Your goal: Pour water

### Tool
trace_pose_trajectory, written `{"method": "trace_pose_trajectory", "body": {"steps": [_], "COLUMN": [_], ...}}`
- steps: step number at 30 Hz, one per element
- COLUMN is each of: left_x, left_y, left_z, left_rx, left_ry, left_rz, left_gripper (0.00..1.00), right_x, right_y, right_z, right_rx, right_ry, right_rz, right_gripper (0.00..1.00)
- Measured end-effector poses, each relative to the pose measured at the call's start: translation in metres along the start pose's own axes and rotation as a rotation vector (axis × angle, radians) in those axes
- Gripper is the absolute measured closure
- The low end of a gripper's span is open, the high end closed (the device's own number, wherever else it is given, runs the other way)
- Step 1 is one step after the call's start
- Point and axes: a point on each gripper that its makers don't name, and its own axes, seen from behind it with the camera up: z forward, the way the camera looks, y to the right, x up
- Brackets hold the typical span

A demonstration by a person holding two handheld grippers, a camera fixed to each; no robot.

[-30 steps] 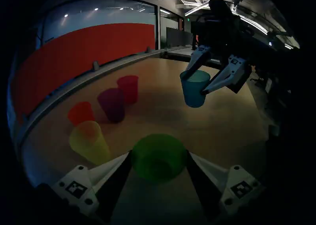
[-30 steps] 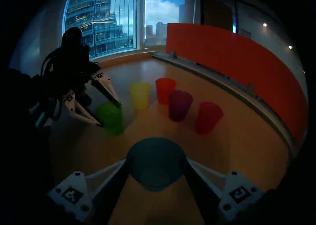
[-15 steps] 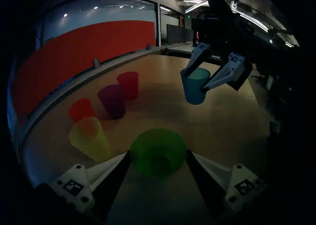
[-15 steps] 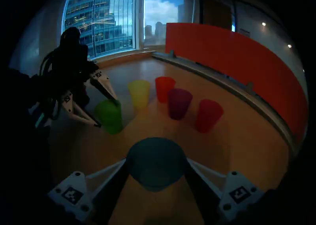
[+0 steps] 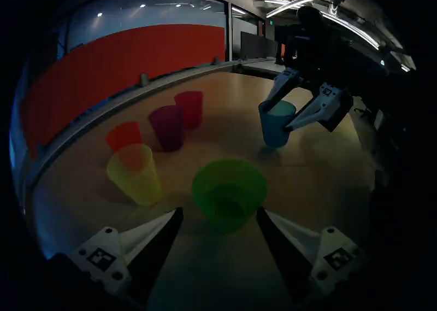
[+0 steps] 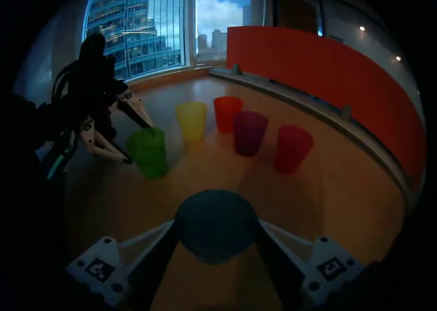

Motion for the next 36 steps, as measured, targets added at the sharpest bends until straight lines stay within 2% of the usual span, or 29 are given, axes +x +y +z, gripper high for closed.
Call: {"method": "trace_pose_trajectory", "body": {"steps": [12, 24, 26, 28, 36], "left_x": [-0.004, -0.004, -0.004, -0.004, -0.004], "left_y": [-0.007, -0.007, -0.006, -0.007, -0.008], "left_z": [-0.01, -0.016, -0.017, -0.018, -0.027], "left_rx": [0.017, 0.016, 0.017, 0.018, 0.033], "left_ry": [0.011, 0.019, 0.02, 0.021, 0.034], "left_rz": [-0.03, -0.042, -0.043, -0.043, -0.054], "left_gripper": [0.0, 0.0, 0.0, 0.0, 0.0], "right_x": [-0.01, -0.016, -0.016, -0.016, -0.022], "right_y": [-0.002, -0.003, -0.004, -0.003, -0.004], "right_z": [0.005, 0.001, 0.001, 0.0, -0.007], "right_rx": [-0.004, -0.013, -0.016, -0.019, -0.032], "right_ry": [-0.013, -0.024, -0.024, -0.024, -0.026], "right_rz": [-0.01, -0.025, -0.023, -0.019, -0.002], "right_gripper": [0.07, 0.07, 0.06, 0.0, 0.0]}}
